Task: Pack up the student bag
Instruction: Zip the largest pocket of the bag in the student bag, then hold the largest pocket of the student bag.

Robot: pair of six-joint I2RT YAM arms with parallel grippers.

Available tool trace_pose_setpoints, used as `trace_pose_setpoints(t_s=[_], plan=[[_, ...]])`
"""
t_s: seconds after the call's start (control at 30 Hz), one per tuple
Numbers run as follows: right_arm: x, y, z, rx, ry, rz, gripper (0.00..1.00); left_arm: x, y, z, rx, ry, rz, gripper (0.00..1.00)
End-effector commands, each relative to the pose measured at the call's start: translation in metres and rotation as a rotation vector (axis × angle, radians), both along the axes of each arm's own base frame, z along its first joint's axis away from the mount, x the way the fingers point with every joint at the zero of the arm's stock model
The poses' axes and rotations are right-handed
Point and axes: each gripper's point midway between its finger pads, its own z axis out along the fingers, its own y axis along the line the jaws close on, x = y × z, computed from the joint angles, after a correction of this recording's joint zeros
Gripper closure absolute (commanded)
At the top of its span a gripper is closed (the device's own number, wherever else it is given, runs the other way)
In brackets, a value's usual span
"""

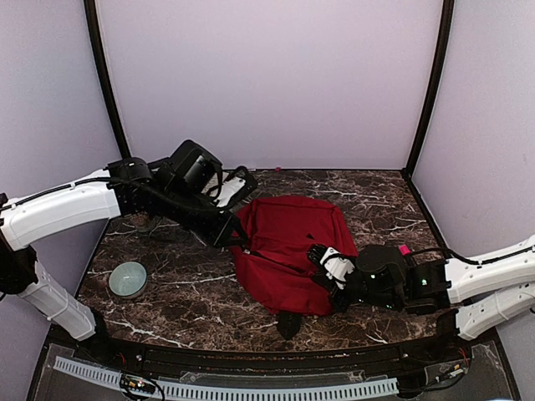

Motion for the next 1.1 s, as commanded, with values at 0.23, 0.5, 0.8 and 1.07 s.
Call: trace_pose_setpoints(t_s=[0.23,0.5,0.8,1.07], plan=[[-0.023,-0.014,-0.017,0.054,0.171,0.010,1.00,0.019,0.010,-0.024,0.133,-0.055,0.080,1.00],[-0.032,-0.002,-0.019,0.101,0.226,0.017,0.45,0.008,-0.016,-0.034,0.075,0.020,-0.031,1.00],[-0.016,0.065,0.029,0.112,0.163,0.076,0.20,0.003,-0.041,-0.026,0.014,0.084,-0.094,1.00],[-0.001,0.105,0.027,0.076,0.079,0.111,0.22,-0.003,-0.053,-0.010,-0.095,0.133,-0.102,1.00]])
